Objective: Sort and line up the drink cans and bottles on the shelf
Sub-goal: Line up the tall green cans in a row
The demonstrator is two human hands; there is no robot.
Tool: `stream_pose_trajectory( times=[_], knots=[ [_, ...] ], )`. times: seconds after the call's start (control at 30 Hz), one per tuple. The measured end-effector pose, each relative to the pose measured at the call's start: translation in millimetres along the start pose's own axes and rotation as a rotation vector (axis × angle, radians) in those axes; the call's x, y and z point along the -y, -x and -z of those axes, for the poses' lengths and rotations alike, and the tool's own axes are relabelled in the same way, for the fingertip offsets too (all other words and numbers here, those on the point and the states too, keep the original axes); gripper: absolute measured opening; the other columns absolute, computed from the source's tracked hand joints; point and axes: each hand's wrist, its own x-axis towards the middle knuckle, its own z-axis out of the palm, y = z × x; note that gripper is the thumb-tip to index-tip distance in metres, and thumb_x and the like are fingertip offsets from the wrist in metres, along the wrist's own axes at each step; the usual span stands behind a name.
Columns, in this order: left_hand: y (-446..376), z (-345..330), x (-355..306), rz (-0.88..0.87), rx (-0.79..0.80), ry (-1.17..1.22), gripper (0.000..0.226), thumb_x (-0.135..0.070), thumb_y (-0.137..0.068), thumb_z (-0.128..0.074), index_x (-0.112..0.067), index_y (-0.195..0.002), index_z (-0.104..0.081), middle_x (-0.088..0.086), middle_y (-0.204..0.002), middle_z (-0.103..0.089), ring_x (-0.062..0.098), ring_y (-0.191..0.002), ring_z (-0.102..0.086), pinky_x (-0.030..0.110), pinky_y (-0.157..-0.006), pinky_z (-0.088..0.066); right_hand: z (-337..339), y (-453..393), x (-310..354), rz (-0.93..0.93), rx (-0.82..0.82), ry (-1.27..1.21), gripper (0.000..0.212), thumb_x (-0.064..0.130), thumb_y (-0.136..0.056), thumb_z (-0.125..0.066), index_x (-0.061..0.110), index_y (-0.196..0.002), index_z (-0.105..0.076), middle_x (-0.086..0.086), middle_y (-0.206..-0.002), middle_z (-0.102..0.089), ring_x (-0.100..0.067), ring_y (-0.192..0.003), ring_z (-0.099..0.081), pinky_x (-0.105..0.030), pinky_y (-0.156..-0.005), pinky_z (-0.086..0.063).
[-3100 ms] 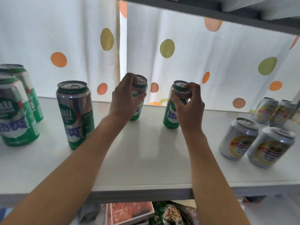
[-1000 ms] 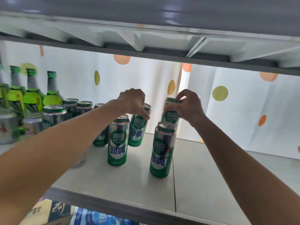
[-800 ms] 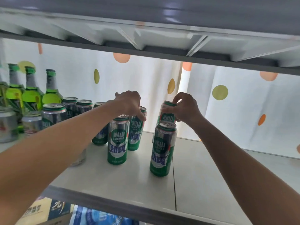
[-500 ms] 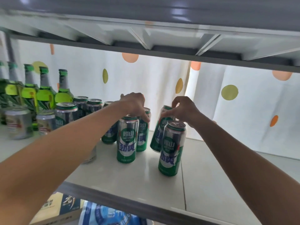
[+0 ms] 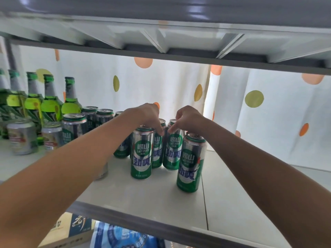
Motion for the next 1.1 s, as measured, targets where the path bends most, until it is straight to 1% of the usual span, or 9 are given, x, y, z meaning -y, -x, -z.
stream_pose_trajectory(
  times=[0.17,0.53,0.63,0.77,0.83,0.9,0.97,1.03,1.1],
  knots=[
    [1.0,-3.5,7.2,-0.009,0.007,0.070,0.044,-0.043,-0.062,-0.087,-0.017,-0.082,-0.058,0.002,-0.085,-0.064,0.019,-0.078,-0.061,0.031,-0.068,-0.050,-1.3,-3.7,3.2,0.003,0.041,0.057,0.034,0.026,-0.071,-0.088,0.010,-0.077,-0.060,0.000,-0.073,-0.057,-0.012,-0.064,-0.052,-0.024,-0.054,-0.039],
    [9.9,-14.0,3.2,-0.054,-0.071,0.073,0.040,-0.048,-0.075,-0.076,-0.021,-0.088,-0.050,0.001,-0.091,-0.058,0.015,-0.079,-0.054,0.030,-0.059,-0.037,-9.3,-2.5,-1.8,0.052,0.005,0.179,0.036,0.035,-0.069,-0.088,0.014,-0.077,-0.061,0.002,-0.073,-0.059,-0.011,-0.064,-0.054,-0.024,-0.053,-0.038],
    [22.8,-14.8,5.4,-0.093,-0.167,0.087,0.033,-0.046,-0.080,-0.072,-0.022,-0.087,-0.050,0.001,-0.097,-0.061,0.015,-0.083,-0.055,0.028,-0.058,-0.036,-9.9,-0.7,-2.1,0.047,0.008,0.174,0.036,0.037,-0.071,-0.087,0.013,-0.080,-0.061,0.000,-0.078,-0.061,-0.012,-0.067,-0.055,-0.025,-0.054,-0.040],
    [56.9,-25.9,10.0,-0.140,-0.389,0.196,0.035,-0.055,-0.086,-0.062,-0.024,-0.098,-0.052,-0.005,-0.098,-0.056,0.012,-0.084,-0.053,0.030,-0.068,-0.036,7.3,10.1,-3.3,0.074,0.027,0.106,0.044,0.049,-0.081,-0.074,0.006,-0.085,-0.061,-0.003,-0.077,-0.056,-0.016,-0.069,-0.052,-0.027,-0.057,-0.038],
    [75.0,-36.2,14.0,-0.145,-0.500,0.270,0.035,-0.054,-0.087,-0.060,-0.027,-0.105,-0.050,-0.010,-0.105,-0.052,0.011,-0.093,-0.049,0.031,-0.077,-0.036,13.1,19.4,-9.7,0.112,-0.038,0.087,0.050,0.049,-0.086,-0.070,0.000,-0.093,-0.065,-0.009,-0.084,-0.064,-0.021,-0.078,-0.060,-0.031,-0.065,-0.044],
    [89.8,-48.1,14.3,-0.119,-0.619,0.362,0.037,-0.049,-0.089,-0.060,-0.027,-0.116,-0.047,-0.014,-0.113,-0.046,0.008,-0.102,-0.044,0.029,-0.084,-0.033,12.8,34.2,-23.6,0.173,-0.179,0.033,0.042,0.048,-0.088,-0.067,0.007,-0.097,-0.067,-0.006,-0.096,-0.068,-0.020,-0.090,-0.062,-0.031,-0.070,-0.045],
    [98.6,-60.3,11.3,-0.088,-0.720,0.454,0.041,-0.045,-0.089,-0.061,-0.027,-0.121,-0.044,-0.014,-0.116,-0.045,0.008,-0.106,-0.046,0.028,-0.087,-0.034,5.0,52.9,-40.3,0.234,-0.342,-0.096,0.028,0.047,-0.089,-0.065,0.019,-0.090,-0.066,0.006,-0.096,-0.066,-0.010,-0.090,-0.060,-0.022,-0.069,-0.039],
    [103.5,-72.0,8.8,-0.056,-0.735,0.545,0.040,-0.044,-0.089,-0.063,-0.030,-0.121,-0.043,-0.013,-0.117,-0.041,0.011,-0.106,-0.054,0.030,-0.088,-0.042,-10.9,69.8,-54.6,0.272,-0.461,-0.228,0.020,0.044,-0.090,-0.066,0.027,-0.081,-0.063,0.013,-0.094,-0.064,0.000,-0.089,-0.058,-0.018,-0.071,-0.040],
    [104.8,-80.8,9.5,-0.025,-0.727,0.617,0.040,-0.043,-0.088,-0.066,-0.029,-0.118,-0.044,-0.010,-0.119,-0.040,-0.001,-0.097,-0.057,0.026,-0.084,-0.049,-28.2,80.8,-65.0,0.293,-0.540,-0.357,0.020,0.040,-0.089,-0.069,0.031,-0.075,-0.059,0.018,-0.092,-0.061,0.002,-0.092,-0.057,-0.018,-0.077,-0.046]
  ],
)
